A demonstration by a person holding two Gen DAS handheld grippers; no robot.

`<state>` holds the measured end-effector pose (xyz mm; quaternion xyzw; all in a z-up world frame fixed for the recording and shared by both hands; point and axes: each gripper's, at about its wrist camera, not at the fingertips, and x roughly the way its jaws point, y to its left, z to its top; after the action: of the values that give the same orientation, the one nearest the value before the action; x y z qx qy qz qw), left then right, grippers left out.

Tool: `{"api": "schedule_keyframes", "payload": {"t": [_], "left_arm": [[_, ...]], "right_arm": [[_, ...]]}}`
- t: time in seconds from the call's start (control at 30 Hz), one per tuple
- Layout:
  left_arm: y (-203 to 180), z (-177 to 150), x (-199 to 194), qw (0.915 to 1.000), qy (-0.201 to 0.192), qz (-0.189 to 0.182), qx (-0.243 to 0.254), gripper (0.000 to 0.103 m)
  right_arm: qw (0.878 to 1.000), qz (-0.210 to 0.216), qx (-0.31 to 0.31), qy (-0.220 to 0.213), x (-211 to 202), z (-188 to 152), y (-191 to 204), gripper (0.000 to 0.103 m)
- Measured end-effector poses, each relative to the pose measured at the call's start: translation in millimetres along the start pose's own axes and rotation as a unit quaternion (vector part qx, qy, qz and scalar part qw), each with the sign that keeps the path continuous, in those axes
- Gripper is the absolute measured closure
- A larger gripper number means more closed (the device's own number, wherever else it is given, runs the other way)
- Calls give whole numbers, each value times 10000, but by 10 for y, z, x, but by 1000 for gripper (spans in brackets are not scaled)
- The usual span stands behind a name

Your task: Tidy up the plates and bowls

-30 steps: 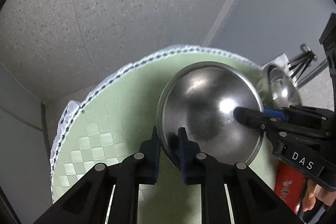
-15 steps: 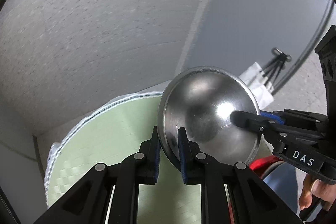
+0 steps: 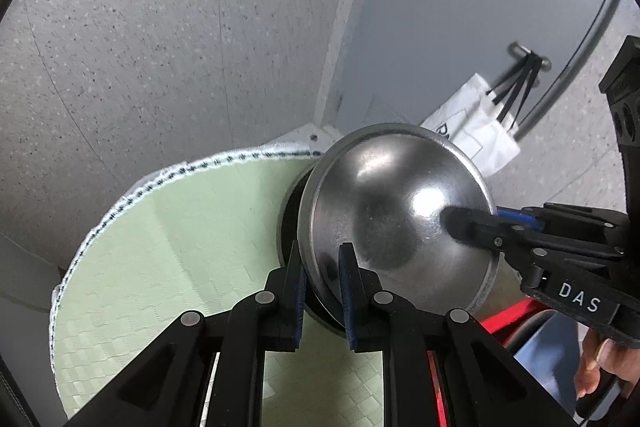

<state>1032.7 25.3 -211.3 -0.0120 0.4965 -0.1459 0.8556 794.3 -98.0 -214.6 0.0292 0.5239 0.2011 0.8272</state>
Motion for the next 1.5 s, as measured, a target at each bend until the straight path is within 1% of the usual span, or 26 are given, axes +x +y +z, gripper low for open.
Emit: {"api": "schedule_keyframes", "payload": {"t": [0.17,0.33,0.37,0.43,0.5,0.63,0.7,0.73,0.77,0.8,0.83,0.87,0.9,0.93,0.97,1.0,1.03,1.13,1.2,1.27,1.3,1.43,1.5], "left_arm": [[-87,72,234,9999,128,79,-16,91],[-153,51,267,9998,67,170,56,90],[-163,39,262,9998,56,196,78,87],[-181,2,240,9996,29,226,146,86],[-217,-18,247,9993,17,288,222,82],[-245,-58,243,9994,29,258,222,76],[-268,-74,226,9995,3,187,249,68],[-269,-81,215,9996,-17,160,249,67],[-280,-88,199,9995,-52,163,252,64],[-276,-96,191,9996,-77,143,251,55],[-276,-103,173,9996,-106,122,239,49],[-254,-116,138,9996,-154,108,215,40],[-232,-126,105,9995,-214,77,205,36],[-221,-140,71,9994,-257,55,212,35],[-214,-154,34,9994,-290,41,206,31],[-205,-167,-24,9992,-352,20,185,26],[-166,-190,-73,9990,-400,11,184,24],[-80,-232,-243,9980,-613,102,94,17],[4,-269,-365,9967,-790,182,-41,12],[75,-316,-458,9954,-904,243,-186,8],[124,-341,-504,9949,-950,224,-253,8],[218,-423,-527,9939,-934,258,-529,8],[266,-444,-475,9941,-827,237,-665,8]], "right_arm": [[10000,-23,-14,83,108,-30,-34,92],[9999,-69,-15,132,167,-65,-54,92],[9999,-69,-18,149,178,-69,-54,91],[9999,-62,2,156,194,-75,-65,89],[9998,-77,16,171,205,-87,-55,88],[9998,-63,47,202,228,-111,-47,87],[9998,-8,90,182,226,-115,-52,82],[9998,48,140,159,217,-116,-56,77],[9998,69,166,124,204,-119,-59,73],[9998,41,177,86,184,-119,-62,73],[9998,60,188,43,160,-116,-64,70],[9998,106,189,-1,136,-118,-67,64],[9997,146,188,-24,112,-121,-65,63],[9998,99,173,-42,86,-127,-62,58],[9998,80,164,-70,64,-125,-60,53],[9998,90,164,-118,30,-130,-68,52],[9996,137,181,-161,-6,-132,-82,52],[9990,148,264,-321,-139,-133,-165,47],[9985,146,305,-434,-239,-132,-228,43],[9978,119,369,-536,-335,-133,-298,38],[9975,98,406,-575,-376,-132,-350,37],[9967,78,560,-591,-439,-121,-551,36],[9966,97,594,-556,-425,-123,-605,36]]}}
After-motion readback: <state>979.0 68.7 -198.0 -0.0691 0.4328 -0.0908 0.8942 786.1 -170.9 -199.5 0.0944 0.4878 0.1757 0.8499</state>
